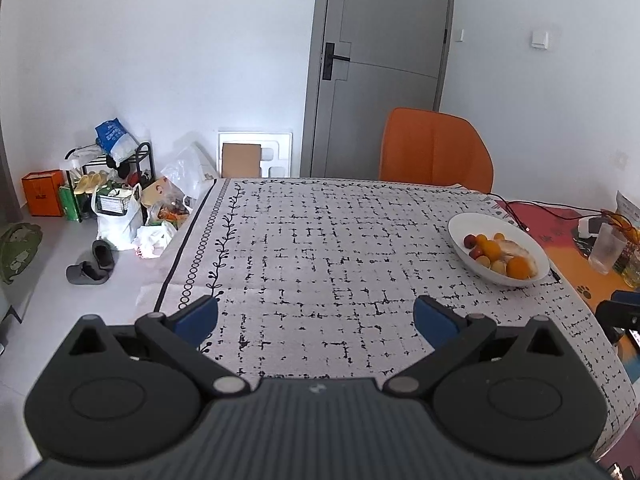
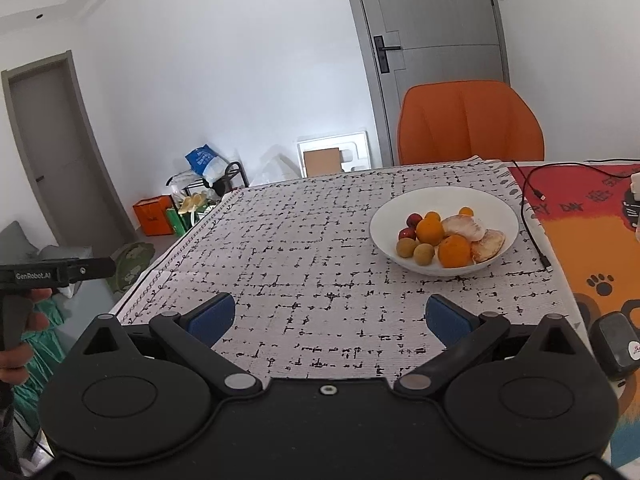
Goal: Organize fruits
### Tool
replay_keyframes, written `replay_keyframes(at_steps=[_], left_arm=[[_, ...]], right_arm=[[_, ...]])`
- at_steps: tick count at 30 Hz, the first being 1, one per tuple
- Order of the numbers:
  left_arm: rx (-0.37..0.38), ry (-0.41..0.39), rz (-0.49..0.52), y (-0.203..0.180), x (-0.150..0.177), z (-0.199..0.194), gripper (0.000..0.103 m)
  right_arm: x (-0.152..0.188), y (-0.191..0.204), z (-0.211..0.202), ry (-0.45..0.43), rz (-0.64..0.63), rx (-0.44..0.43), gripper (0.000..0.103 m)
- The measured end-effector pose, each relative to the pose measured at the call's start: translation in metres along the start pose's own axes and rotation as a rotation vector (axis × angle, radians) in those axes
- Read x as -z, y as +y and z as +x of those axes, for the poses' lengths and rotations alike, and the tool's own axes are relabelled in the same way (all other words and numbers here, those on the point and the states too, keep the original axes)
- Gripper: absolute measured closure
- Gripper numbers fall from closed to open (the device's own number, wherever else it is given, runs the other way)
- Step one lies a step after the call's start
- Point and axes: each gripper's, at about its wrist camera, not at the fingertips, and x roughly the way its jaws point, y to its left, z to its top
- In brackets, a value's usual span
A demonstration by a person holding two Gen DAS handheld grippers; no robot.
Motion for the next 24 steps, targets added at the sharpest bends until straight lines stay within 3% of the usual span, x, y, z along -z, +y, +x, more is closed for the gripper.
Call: replay_keyframes(at_steps=[24], left_arm=[[0.01,-0.004,0.005,-0.0029,-0.0002,-0.0039,0.0]], right_arm=[[-0.0015,-0.0087,-0.0008,-0.001,0.018,0.008,0.0]])
